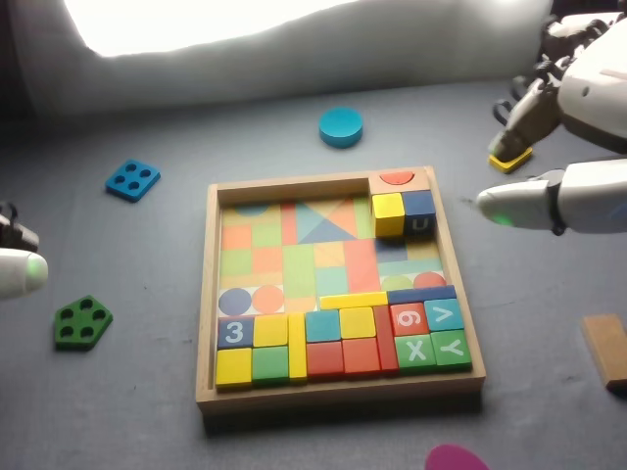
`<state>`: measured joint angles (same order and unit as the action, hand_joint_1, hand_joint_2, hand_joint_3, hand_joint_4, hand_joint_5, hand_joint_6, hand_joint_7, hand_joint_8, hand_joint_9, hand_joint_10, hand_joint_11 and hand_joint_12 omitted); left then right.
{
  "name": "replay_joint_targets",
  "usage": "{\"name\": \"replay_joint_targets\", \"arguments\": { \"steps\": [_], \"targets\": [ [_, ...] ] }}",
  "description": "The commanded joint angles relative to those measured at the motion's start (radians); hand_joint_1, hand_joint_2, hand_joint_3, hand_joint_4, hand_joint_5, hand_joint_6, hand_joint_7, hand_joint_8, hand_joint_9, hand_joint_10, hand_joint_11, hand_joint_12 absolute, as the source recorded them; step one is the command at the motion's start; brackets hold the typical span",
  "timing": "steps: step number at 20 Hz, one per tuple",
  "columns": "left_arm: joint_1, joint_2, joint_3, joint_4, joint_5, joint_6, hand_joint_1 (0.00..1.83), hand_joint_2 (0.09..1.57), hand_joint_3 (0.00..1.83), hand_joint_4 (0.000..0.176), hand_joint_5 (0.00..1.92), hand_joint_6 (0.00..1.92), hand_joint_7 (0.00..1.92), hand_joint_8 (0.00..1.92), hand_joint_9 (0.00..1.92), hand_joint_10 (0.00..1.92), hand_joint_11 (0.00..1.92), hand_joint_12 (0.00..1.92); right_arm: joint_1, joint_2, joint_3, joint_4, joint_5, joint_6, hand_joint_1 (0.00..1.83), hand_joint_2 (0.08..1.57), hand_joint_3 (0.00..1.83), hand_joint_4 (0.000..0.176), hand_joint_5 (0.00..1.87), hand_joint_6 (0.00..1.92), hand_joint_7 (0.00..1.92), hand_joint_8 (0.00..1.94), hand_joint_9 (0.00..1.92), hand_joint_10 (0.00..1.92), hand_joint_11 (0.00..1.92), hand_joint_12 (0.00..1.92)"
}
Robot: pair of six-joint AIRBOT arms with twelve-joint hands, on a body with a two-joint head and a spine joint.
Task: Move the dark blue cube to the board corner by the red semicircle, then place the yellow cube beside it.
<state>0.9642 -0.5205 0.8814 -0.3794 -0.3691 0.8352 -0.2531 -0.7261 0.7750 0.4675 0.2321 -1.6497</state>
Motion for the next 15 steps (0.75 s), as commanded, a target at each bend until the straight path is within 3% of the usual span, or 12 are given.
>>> {"name": "replay_joint_targets", "arguments": {
  "steps": [1,2,4,5,7,8,10,12,15],
  "targets": [
    [-0.005,0.008,0.002,-0.005,-0.096,-0.004,0.07,1.33,0.00,0.000,0.78,0.05,0.97,0.13,0.65,1.00,0.26,1.77,0.018,0.017,-0.005,-0.009,0.080,0.004,0.10,1.18,0.00,0.000,1.06,0.02,1.13,0.03,0.86,0.83,0.45,1.63],
    [-0.005,0.008,0.002,-0.005,-0.097,-0.004,0.14,1.34,0.00,0.000,0.89,0.07,1.06,0.21,0.71,1.14,0.35,1.76,0.023,0.030,-0.009,-0.009,0.068,0.010,0.07,1.19,0.00,0.000,1.11,0.04,1.16,0.05,0.76,1.11,0.44,1.72],
    [-0.005,0.009,0.001,-0.005,-0.097,-0.004,0.22,1.33,0.00,0.000,0.96,0.09,0.99,0.62,0.75,1.33,0.45,1.79,0.025,0.045,-0.012,-0.009,0.055,0.014,0.07,1.20,0.00,0.000,1.10,0.04,1.11,0.17,0.68,1.32,0.41,1.82],
    [-0.005,0.009,0.003,-0.005,-0.097,-0.005,0.22,1.34,0.00,0.000,0.94,0.11,0.92,0.80,0.75,1.39,0.47,1.82,0.025,0.046,-0.012,-0.009,0.055,0.010,0.09,1.21,0.00,0.000,1.12,0.06,1.01,0.51,0.68,1.39,0.42,1.85],
    [-0.006,0.008,0.004,-0.005,-0.097,-0.007,0.28,1.32,0.00,0.000,0.94,0.15,0.86,0.92,0.71,1.44,0.49,1.82,0.025,0.045,-0.012,-0.009,0.055,-0.001,0.09,1.21,0.00,0.000,1.10,0.17,0.84,1.05,0.66,1.53,0.41,1.89],
    [-0.006,0.008,0.004,-0.005,-0.097,-0.007,0.25,1.32,0.00,0.000,0.95,0.15,0.86,0.92,0.70,1.44,0.48,1.82,0.025,0.045,-0.012,-0.009,0.055,-0.001,0.09,1.22,0.00,0.000,1.05,0.32,0.81,1.18,0.66,1.59,0.41,1.91],
    [-0.006,0.008,0.003,-0.005,-0.097,-0.007,0.22,1.32,0.00,0.000,0.95,0.14,0.84,0.99,0.70,1.47,0.47,1.85,0.026,0.039,-0.011,-0.009,0.055,-0.001,0.11,1.22,0.00,0.000,0.97,0.56,0.81,1.28,0.68,1.67,0.46,1.92],
    [-0.006,0.007,0.002,-0.005,-0.097,-0.006,0.22,1.32,0.00,0.000,0.94,0.15,0.84,0.98,0.69,1.45,0.43,1.86,0.015,0.035,-0.008,-0.009,0.056,0.000,0.09,1.23,0.00,0.000,0.91,0.65,0.80,1.28,0.67,1.68,0.44,1.92],
    [-0.006,0.007,0.002,-0.005,-0.097,-0.006,0.24,1.31,0.00,0.000,0.89,0.28,0.84,0.95,0.69,1.39,0.42,1.83,0.023,0.032,-0.007,-0.009,0.055,0.004,0.09,1.22,0.00,0.000,0.92,0.61,0.80,1.24,0.67,1.69,0.43,1.92]
  ]
}}
